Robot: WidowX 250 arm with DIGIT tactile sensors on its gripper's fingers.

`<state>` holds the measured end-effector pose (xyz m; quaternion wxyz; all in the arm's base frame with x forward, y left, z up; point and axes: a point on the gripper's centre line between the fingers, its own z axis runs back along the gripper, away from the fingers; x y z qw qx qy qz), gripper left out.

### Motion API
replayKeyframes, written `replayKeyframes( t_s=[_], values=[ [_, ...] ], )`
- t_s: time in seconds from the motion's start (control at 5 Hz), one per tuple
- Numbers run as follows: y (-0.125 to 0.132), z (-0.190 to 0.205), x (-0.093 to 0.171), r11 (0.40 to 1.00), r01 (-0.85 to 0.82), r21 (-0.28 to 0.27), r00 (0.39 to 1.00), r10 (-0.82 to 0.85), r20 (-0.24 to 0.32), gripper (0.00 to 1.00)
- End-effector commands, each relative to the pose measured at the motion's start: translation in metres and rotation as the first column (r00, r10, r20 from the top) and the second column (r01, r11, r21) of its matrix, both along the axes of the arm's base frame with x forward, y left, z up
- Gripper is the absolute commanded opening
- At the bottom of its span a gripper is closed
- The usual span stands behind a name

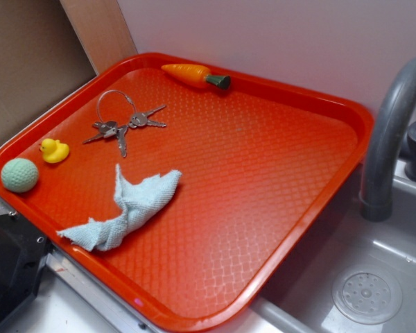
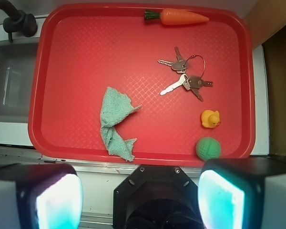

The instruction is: Grab the green ball.

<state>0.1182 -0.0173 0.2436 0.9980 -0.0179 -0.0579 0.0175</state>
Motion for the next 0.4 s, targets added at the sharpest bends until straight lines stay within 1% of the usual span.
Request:
replayKeyframes(
  t_s=[0.0, 0.2],
  values=[
    [0.000, 0.000, 0.000, 1.000, 0.000, 0.000, 1.000, 0.000, 0.000, 1.00],
    [0.032, -0.050, 0.019, 0.996, -0.022, 0.087, 0.997, 0.029, -0.077, 1.00]
  ],
)
